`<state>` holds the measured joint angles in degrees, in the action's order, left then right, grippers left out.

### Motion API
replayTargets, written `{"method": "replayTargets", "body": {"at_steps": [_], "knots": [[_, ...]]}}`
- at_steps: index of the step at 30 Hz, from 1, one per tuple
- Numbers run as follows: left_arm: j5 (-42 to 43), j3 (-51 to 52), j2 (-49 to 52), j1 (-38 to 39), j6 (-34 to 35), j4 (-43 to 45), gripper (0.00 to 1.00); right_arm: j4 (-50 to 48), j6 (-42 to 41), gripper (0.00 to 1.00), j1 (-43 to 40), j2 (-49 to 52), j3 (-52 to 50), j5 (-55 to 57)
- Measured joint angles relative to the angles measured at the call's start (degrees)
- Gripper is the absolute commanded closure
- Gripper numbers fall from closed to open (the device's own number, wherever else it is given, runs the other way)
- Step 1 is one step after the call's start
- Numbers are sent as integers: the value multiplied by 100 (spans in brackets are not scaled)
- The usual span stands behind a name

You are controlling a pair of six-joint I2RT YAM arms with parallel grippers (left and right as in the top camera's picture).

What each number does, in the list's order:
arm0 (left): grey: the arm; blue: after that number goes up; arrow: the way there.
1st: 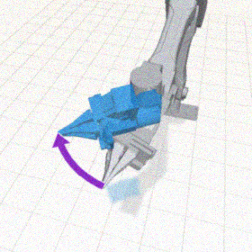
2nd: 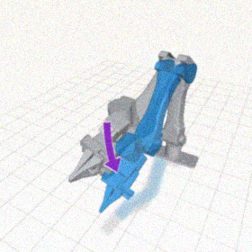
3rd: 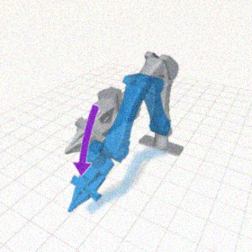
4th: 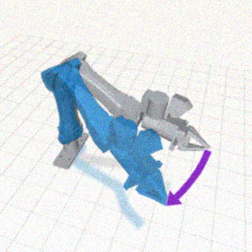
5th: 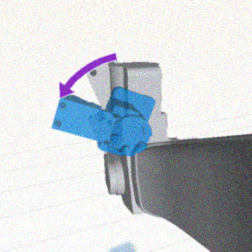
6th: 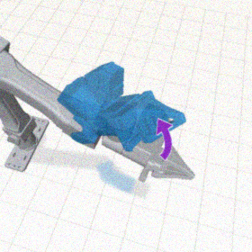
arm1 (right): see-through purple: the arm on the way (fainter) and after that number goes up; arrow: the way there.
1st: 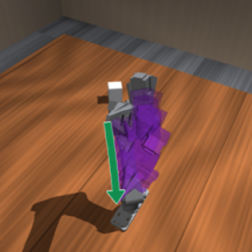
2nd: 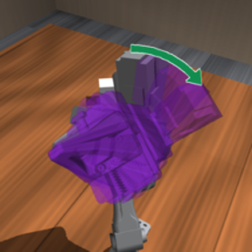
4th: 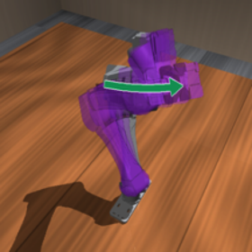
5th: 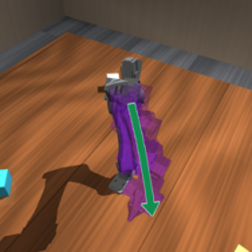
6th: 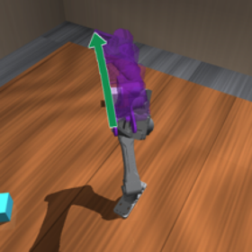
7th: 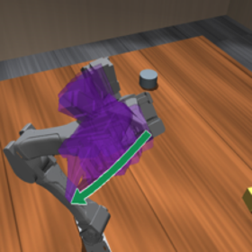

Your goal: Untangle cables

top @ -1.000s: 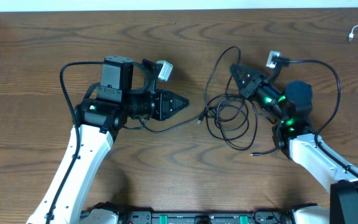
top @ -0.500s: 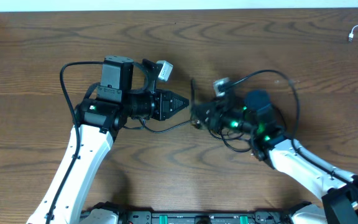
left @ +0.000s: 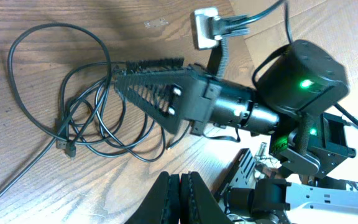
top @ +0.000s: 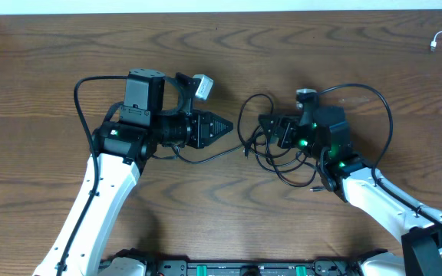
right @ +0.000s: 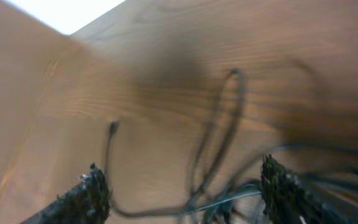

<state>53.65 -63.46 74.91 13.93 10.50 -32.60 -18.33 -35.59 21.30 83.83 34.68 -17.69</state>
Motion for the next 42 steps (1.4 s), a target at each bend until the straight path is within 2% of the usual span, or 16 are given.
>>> {"method": "replayTargets", "body": {"at_steps": [7, 10, 15, 22, 37, 39, 41, 42], "knots": [[-39, 0, 0, 0, -2, 0, 91, 498, -610, 38, 0, 0, -2, 581], [-42, 0, 0, 0, -2, 0, 92, 546, -623, 59, 0, 0, -2, 669], [-48, 0, 0, 0, -2, 0, 92, 1117, -922, 60, 2, 2, 0, 986], [-61, 0, 0, 0, -2, 0, 92, 1093, -1438, 62, 2, 26, -2, 1217], [-105, 0, 0, 0, -2, 0, 91, -710, -2474, 68, 33, 1340, 4, 1062], [-105, 0, 0, 0, 0, 0, 92, -885, -2529, 76, 33, 1447, 2, 1036], [-105, 0, 0, 0, 0, 0, 92, -1029, -2575, 97, 33, 1530, 2, 1008], [-105, 0, 0, 0, -2, 2, 92, -1115, -2579, 99, 33, 1572, 2, 981]]}}
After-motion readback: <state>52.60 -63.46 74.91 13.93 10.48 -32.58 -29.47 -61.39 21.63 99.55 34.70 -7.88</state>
